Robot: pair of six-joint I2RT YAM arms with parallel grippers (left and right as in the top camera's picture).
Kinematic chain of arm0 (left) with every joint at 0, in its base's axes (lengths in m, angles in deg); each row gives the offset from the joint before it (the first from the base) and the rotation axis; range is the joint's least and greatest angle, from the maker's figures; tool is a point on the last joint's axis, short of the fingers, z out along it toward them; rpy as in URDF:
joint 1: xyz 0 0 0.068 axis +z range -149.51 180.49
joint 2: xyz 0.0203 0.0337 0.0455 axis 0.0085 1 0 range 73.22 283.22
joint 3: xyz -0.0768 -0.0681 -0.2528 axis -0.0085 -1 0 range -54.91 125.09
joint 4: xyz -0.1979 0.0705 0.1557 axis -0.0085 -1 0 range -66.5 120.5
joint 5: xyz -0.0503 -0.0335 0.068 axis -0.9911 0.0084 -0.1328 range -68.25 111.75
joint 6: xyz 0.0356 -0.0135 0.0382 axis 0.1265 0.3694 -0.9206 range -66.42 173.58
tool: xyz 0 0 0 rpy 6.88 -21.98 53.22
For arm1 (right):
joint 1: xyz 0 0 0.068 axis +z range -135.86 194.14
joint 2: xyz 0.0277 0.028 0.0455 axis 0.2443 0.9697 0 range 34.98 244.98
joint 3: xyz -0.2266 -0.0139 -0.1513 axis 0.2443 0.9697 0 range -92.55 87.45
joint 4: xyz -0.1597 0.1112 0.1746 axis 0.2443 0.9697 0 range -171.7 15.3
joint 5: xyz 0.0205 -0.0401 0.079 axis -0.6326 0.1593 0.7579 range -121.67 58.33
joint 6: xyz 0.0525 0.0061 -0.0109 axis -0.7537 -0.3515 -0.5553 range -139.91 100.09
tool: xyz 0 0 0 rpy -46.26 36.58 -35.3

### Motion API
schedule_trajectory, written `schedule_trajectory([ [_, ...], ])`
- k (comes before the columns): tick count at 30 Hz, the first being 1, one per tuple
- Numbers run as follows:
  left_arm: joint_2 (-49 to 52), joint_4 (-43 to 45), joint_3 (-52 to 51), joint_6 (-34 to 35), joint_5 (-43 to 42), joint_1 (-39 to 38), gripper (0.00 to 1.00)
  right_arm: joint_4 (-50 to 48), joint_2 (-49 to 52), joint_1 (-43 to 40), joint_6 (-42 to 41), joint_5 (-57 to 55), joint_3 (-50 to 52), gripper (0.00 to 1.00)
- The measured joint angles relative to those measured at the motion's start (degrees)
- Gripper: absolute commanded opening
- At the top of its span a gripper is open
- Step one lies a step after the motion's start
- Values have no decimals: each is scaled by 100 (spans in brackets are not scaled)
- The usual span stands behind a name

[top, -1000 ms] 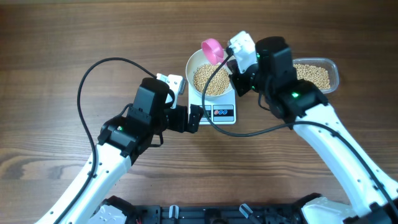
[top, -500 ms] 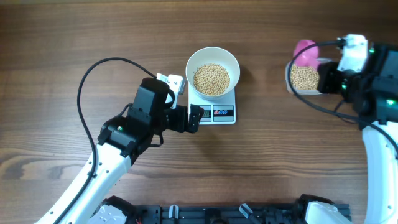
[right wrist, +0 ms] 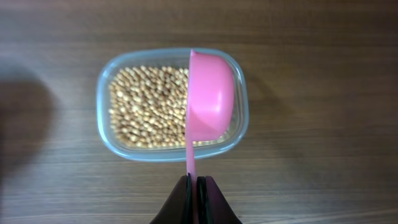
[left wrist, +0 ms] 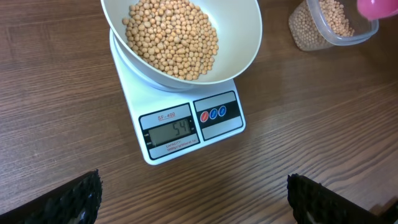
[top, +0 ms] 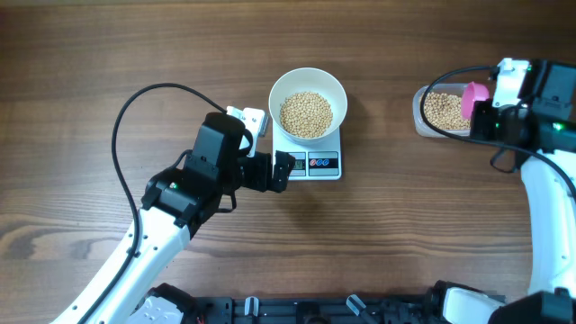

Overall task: Scoop item into bowl and weigh 150g on scale
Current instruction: 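Return the empty scoop with the right gripper to the soybean tub, then dip the pink scoop into the soybeans again with the right gripper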

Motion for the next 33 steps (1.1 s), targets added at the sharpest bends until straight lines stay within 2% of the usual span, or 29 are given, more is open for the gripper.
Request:
schedule_trajectory([
  [8,0,-2,0,0,-2,0,100,-103,435,855,181,-1419,0,4],
  [13,0,-2,0,0,-2,0,100,-98,789,986,223,-1790,0,4],
  [33,0,0,0,0,-2,0,100,-79,857,988,223,-332,2,4],
])
